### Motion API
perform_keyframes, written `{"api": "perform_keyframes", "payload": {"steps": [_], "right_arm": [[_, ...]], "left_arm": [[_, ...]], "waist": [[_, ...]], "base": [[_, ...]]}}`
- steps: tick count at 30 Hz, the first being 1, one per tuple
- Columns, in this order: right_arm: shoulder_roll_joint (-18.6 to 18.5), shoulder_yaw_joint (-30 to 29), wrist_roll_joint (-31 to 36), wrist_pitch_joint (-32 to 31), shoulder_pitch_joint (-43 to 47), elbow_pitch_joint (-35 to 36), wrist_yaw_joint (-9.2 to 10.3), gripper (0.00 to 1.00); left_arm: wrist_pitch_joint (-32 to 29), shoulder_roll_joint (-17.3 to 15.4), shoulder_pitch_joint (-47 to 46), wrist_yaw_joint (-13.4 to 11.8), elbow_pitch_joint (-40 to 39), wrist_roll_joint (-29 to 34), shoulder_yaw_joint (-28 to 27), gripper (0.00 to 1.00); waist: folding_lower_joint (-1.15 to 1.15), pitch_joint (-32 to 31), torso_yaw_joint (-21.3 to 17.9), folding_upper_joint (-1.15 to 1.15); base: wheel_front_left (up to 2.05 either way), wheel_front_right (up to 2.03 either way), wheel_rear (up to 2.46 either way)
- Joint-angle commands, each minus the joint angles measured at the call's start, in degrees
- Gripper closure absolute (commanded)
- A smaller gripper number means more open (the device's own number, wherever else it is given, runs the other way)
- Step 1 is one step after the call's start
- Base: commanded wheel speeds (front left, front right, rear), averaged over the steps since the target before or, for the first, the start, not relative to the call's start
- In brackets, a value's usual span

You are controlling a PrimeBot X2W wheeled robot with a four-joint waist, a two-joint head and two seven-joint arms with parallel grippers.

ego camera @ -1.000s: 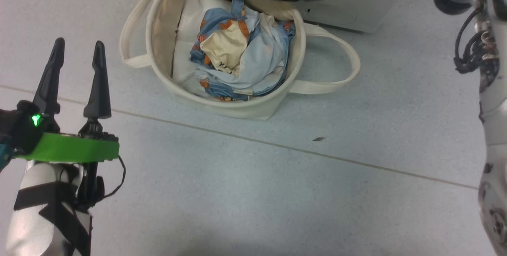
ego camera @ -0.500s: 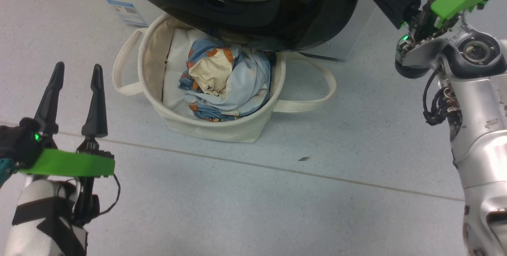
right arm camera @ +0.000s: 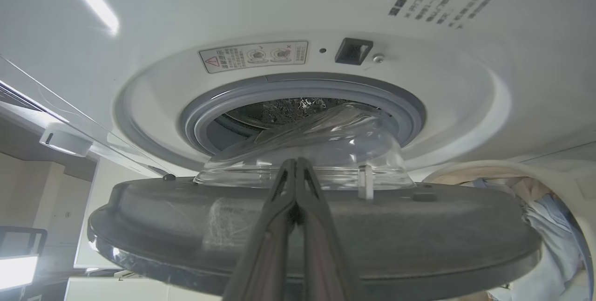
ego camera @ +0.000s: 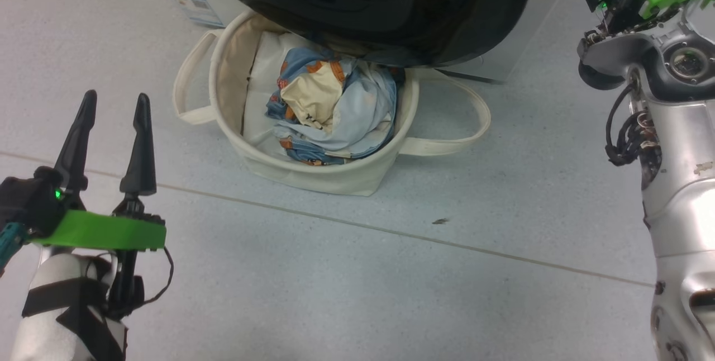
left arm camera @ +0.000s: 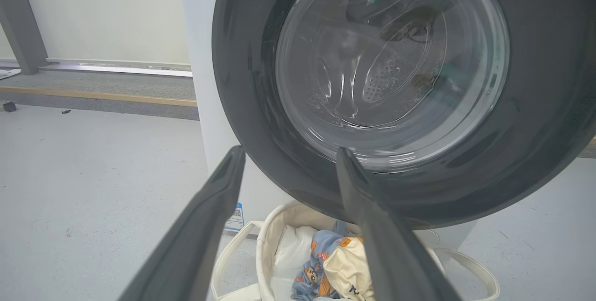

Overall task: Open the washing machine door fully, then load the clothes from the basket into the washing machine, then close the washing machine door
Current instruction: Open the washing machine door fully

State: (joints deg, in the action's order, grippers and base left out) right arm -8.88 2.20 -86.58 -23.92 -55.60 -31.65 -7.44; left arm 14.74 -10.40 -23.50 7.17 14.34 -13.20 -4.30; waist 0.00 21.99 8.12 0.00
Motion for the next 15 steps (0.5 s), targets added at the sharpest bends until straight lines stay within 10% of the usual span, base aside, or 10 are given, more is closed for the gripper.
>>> {"api": "perform_keyframes", "payload": {"steps": [1, 15], "right_arm": [[0.9, 0.8, 0.7, 0.3, -3.0, 1.2, -0.05, 1.0], [1.3, 8.5, 3.0, -7.9, -1.8, -1.9, -0.05, 1.0]], "left_arm": [[0.3, -1.6, -0.9, 0.3, -1.6, 0.1, -1.7, 0.0], [0.3, -2.1, 2.0, 0.3, -0.9, 0.7, -2.6, 0.0]], "waist": [[0.0, 0.0, 0.6, 0.0], [0.0, -3.0, 0.5, 0.0]], "base": [[0.0, 0.0, 0.0], [0.0, 0.0, 0.0]]}}
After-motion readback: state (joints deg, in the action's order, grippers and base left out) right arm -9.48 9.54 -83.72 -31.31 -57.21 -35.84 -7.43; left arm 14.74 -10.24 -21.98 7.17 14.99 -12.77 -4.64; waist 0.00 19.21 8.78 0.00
